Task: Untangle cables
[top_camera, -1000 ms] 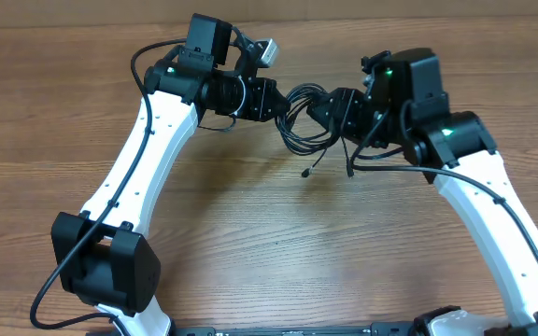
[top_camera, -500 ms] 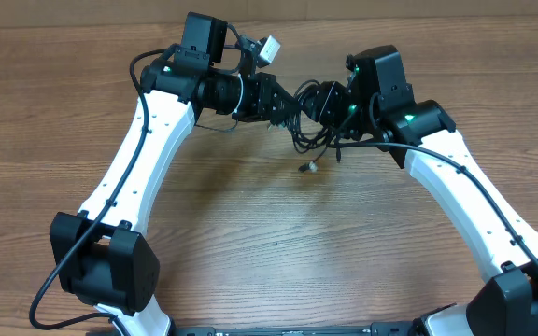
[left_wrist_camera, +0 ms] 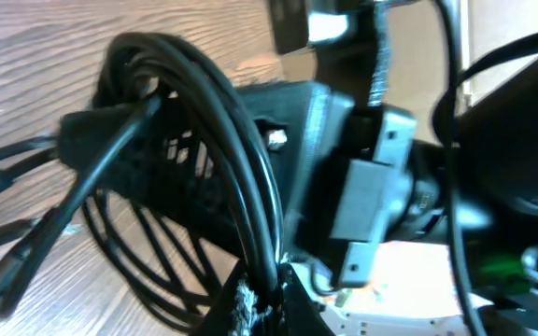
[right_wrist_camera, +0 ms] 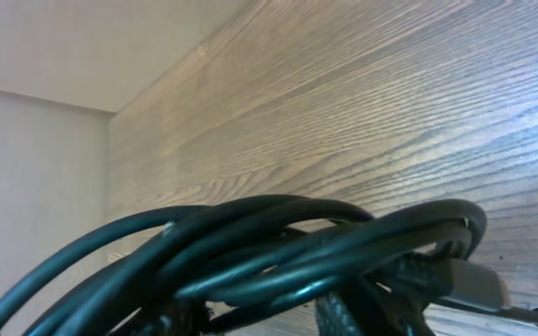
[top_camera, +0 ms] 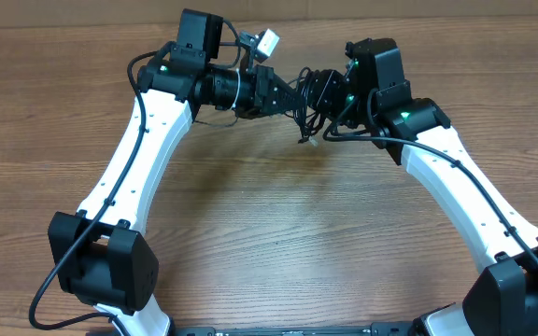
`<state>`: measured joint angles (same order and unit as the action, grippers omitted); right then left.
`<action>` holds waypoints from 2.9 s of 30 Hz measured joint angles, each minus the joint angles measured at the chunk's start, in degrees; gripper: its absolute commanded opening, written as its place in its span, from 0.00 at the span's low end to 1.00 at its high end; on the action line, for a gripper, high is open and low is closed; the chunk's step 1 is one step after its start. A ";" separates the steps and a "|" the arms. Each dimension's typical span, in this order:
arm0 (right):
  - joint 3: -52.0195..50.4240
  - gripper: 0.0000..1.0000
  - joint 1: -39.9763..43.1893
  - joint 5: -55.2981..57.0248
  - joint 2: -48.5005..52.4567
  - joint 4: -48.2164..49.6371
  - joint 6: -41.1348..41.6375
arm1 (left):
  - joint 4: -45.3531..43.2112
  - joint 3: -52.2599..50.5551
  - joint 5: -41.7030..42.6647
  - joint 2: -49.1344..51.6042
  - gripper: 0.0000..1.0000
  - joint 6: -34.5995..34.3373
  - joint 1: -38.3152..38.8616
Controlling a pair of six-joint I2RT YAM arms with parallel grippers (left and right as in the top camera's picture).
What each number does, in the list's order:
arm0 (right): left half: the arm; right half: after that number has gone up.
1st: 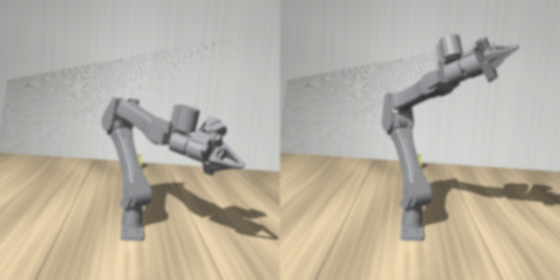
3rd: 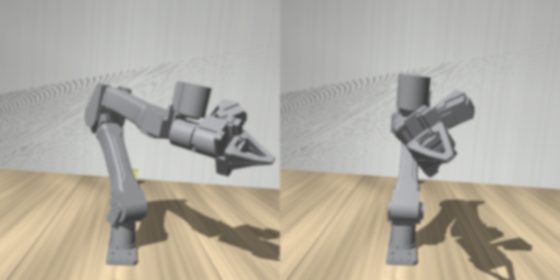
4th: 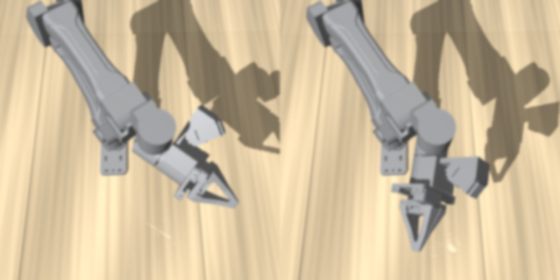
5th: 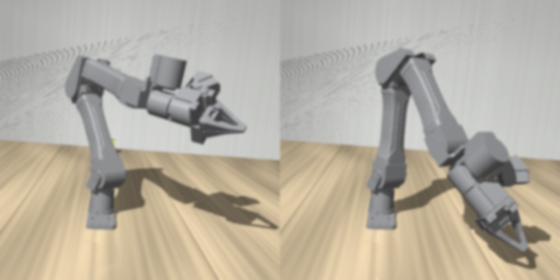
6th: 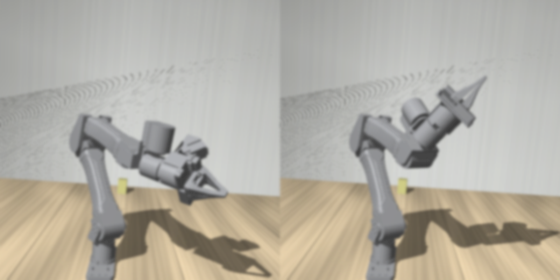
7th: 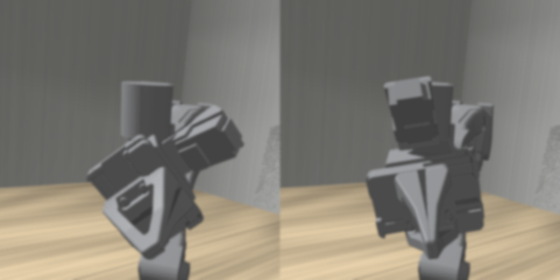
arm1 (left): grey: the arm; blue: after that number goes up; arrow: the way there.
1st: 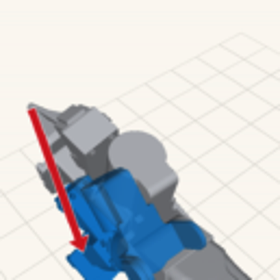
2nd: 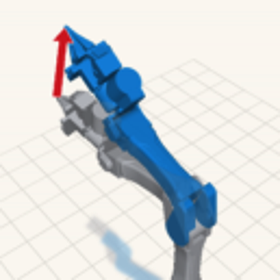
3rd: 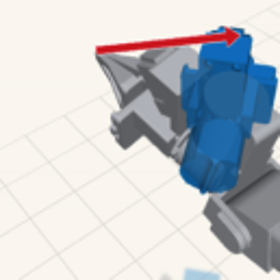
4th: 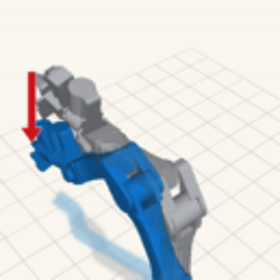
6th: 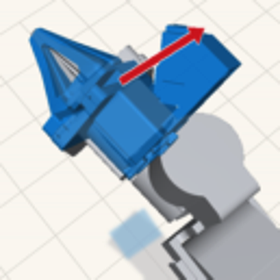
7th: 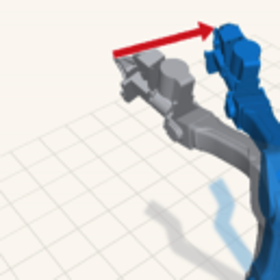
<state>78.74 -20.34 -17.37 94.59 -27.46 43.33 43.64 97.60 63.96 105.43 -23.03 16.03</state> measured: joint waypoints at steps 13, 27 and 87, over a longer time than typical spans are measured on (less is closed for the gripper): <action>0.00 0.33 -0.04 0.17 0.61 5.81 0.74 | -7.63 0.00 4.11 0.00 0.04 -12.98 -0.07; 0.02 0.04 2.14 0.17 2.16 -3.58 -1.16 | -3.80 0.00 1.01 0.07 0.04 -10.73 -2.43; 2.19 0.04 13.51 -22.05 -29.20 -28.44 -7.63 | -11.52 -7.48 -13.29 10.62 0.82 23.15 9.44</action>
<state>80.93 -6.83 -39.42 65.39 -55.90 35.70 32.12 90.13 50.68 116.05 0.12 25.47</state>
